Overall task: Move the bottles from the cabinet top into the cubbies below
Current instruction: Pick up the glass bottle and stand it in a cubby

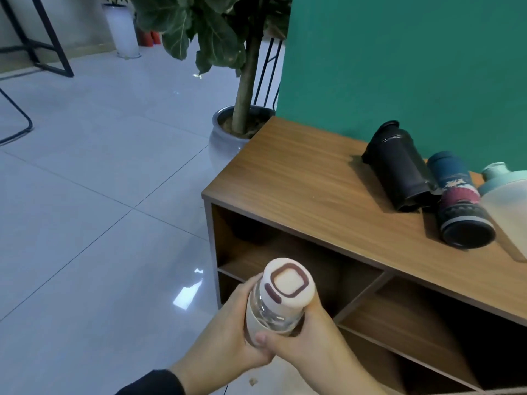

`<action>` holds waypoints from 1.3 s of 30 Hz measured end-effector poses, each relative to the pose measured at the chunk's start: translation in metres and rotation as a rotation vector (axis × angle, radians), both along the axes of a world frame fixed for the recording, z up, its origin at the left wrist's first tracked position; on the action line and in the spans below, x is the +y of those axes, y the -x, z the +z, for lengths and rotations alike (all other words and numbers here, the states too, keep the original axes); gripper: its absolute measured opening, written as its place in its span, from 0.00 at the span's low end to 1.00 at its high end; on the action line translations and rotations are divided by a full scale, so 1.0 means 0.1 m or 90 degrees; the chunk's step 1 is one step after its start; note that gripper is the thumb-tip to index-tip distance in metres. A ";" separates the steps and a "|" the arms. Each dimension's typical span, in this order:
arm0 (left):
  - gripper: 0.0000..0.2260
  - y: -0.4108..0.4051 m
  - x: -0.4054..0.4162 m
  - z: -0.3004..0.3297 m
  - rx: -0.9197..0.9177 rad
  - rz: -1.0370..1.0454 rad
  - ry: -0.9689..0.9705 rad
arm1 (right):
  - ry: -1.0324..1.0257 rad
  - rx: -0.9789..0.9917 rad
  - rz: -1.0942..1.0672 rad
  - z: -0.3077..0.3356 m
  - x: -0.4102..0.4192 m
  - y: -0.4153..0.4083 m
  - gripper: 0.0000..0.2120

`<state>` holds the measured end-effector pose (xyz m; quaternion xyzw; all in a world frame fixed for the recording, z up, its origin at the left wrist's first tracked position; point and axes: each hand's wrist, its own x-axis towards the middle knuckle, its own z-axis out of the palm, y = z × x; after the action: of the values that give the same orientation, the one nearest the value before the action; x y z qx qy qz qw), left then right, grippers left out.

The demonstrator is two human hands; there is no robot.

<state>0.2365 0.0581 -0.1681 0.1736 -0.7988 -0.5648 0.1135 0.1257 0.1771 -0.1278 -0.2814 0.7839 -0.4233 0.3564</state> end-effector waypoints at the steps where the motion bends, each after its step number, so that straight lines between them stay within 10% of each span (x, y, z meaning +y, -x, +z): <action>1: 0.37 0.05 -0.07 -0.10 0.001 0.009 -0.005 | -0.021 0.024 -0.016 -0.12 -0.11 0.03 0.44; 7: 0.26 0.68 -0.54 -0.61 -0.008 0.082 0.052 | -0.061 0.150 -0.107 -0.62 -0.71 0.35 0.42; 12: 0.43 0.95 -0.84 -0.83 -0.038 0.143 0.084 | -0.081 0.159 -0.173 -0.87 -1.16 0.67 0.45; 39: 0.29 1.34 -1.24 -1.25 -0.157 0.186 0.021 | -0.195 0.226 -0.011 -1.08 -1.25 0.97 0.31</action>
<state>0.1028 -0.0663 -0.2931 0.3538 -0.7820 -0.5036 0.0983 0.0287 0.0525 -0.2358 -0.2871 0.8919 -0.2465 0.2476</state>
